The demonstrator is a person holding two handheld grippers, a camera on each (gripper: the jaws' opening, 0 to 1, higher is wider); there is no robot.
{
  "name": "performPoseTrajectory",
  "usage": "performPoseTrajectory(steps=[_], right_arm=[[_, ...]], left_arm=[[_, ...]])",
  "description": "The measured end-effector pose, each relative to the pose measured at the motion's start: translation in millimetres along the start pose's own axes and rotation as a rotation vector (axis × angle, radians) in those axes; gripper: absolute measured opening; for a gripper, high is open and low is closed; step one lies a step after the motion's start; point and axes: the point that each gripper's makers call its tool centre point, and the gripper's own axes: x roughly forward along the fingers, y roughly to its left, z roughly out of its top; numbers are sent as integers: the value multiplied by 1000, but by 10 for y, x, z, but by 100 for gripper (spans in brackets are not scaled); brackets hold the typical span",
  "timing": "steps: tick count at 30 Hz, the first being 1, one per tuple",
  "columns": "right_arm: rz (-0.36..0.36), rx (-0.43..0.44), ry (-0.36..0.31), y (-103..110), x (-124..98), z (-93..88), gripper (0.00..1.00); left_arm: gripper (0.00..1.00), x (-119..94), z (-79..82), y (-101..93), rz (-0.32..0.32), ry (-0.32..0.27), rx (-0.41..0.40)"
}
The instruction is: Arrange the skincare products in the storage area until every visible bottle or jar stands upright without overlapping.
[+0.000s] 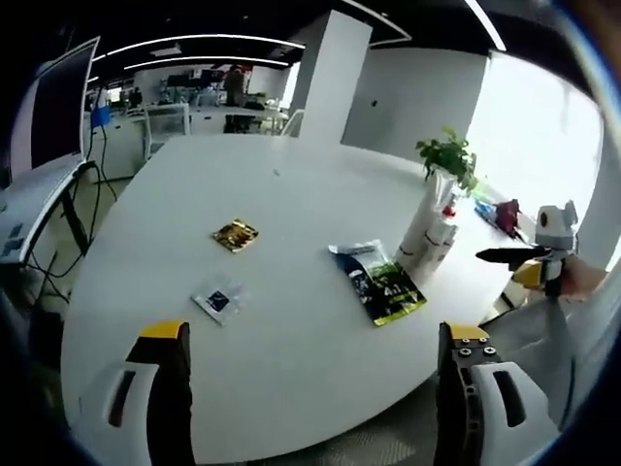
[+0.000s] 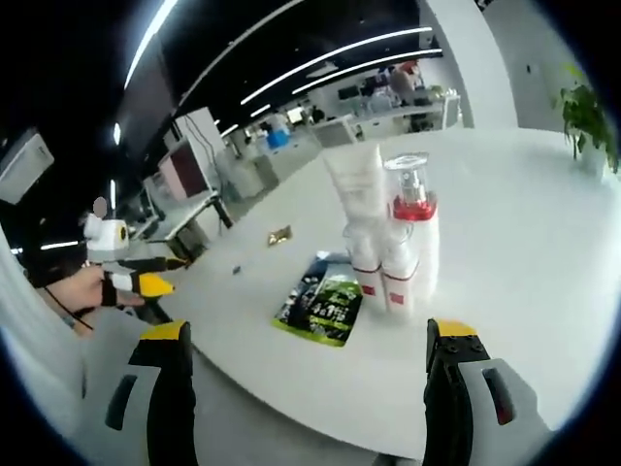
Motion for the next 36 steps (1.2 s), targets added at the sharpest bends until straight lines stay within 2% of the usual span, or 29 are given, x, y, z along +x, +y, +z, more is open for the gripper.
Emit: performPoseTrajectory(steps=[9,18,23,31,36], right_arm=[[5,3,8,-7,12,-15,100],[11,16,15,-10,24,-31,100],[17,29,23,-6,28,-48,100],[29,39,43,-6,41,-97,99],[30,53,34,-8,32,-85,99]], left_arm=[[99,23,-30,49,10,21,3],[99,136,-81,167,41,49,-81],[99,267,-132,148,56,75,-109],[99,376,-132,251,118,112,-137],[99,495,-88,382,184,125,-144]])
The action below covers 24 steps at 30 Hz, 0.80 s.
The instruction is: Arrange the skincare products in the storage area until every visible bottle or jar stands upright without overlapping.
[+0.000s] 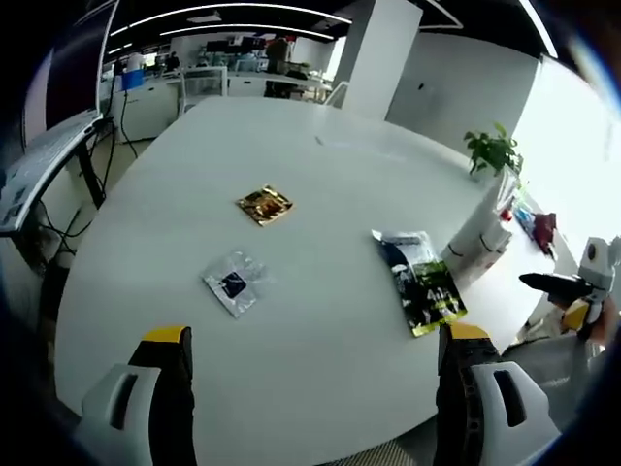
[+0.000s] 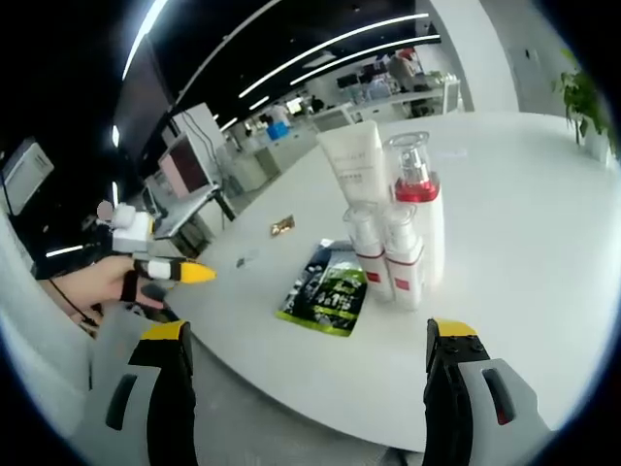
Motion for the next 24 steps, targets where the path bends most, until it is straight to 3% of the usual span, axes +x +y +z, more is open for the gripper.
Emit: performPoseTrajectory(steps=[10,15,24], right_arm=[[5,17,5,-20,7,-10,99],[10,26,18,-31,23,-43,99],[16,37,30,-30,36,-79,98]], left_arm=[[95,186,53,133,115,25,-61],[93,335,152,230,161,10,-59],[84,495,123,444,239,32,-106]])
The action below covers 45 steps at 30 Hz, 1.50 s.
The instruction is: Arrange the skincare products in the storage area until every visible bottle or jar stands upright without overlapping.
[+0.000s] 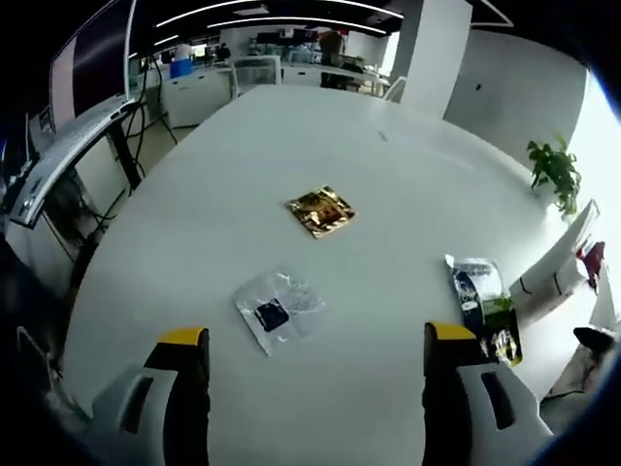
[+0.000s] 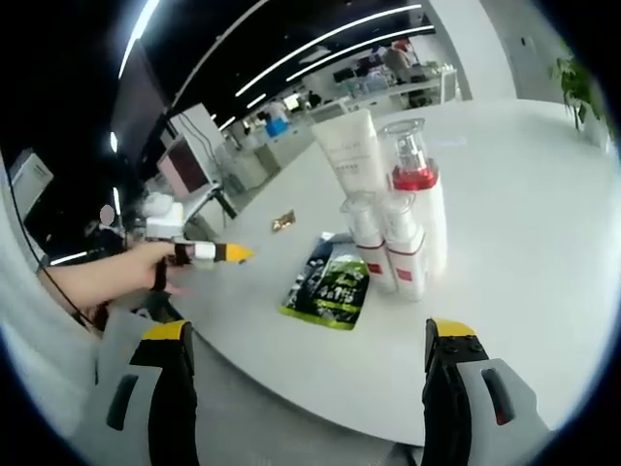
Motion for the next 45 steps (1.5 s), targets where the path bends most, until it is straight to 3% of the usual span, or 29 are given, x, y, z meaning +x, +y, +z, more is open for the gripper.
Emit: performPoseTrajectory(steps=[7,18,22,30,39,45], right_arm=[[-4,12,0,-18,5,-6,98],[-11,26,1,-30,10,-8,98],[-17,28,2,-41,8,-9,98],[-23,31,2,-56,9,-12,98],[-24,32,3,-63,8,-14,98],[-25,34,1,-67,7,-13,98]], left_arm=[[78,77,-44,54,49,12,-25],[62,202,69,143,147,12,-28],[61,248,69,153,151,19,-69],[54,302,45,230,177,24,-64],[48,302,34,282,181,11,-24],[38,320,62,287,169,3,10]])
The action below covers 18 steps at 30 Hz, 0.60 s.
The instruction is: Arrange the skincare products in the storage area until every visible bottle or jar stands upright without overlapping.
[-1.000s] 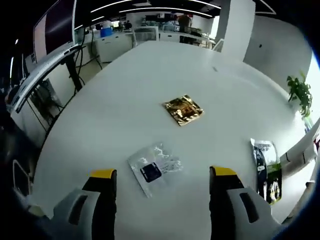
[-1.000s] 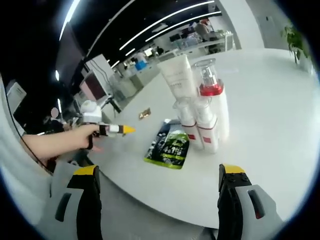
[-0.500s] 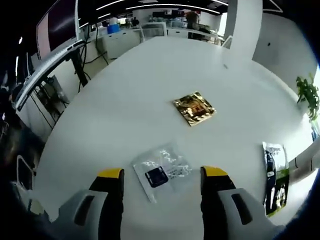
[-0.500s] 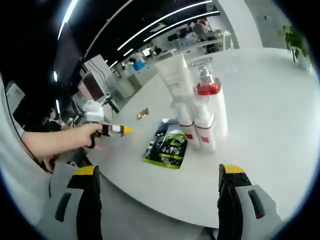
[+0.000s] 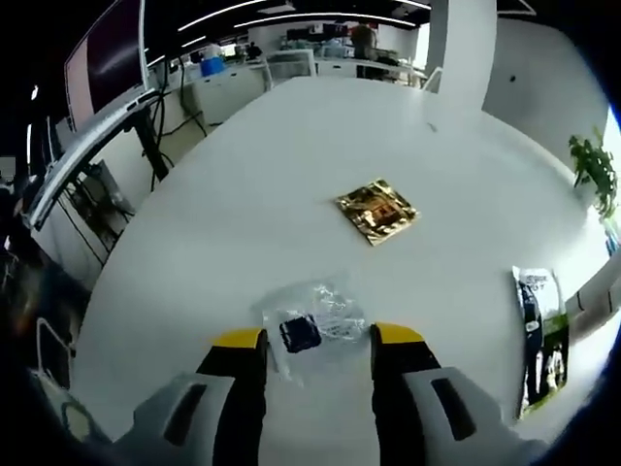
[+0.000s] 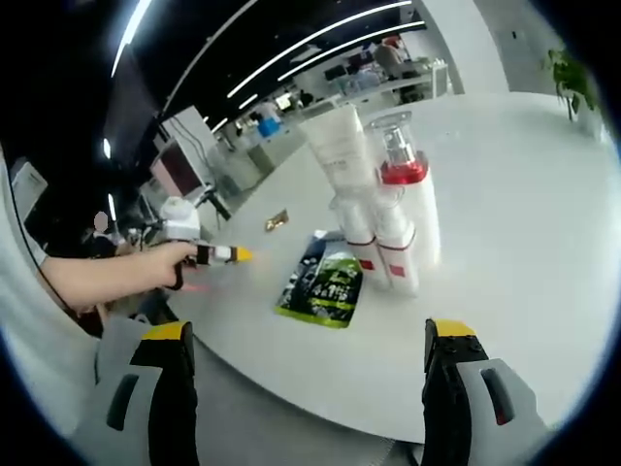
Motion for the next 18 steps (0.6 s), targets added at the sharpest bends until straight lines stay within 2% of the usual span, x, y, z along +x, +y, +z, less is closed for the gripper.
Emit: performPoseTrajectory(steps=[10,18], right_arm=[[-3,3,-4,-6,-3,5,98],[-4,0,-6,-10,-4,11,98]], left_arm=[[38,-51,-14,-20,-30,-10,10],[38,-236,31,-157,-68,-43,62]])
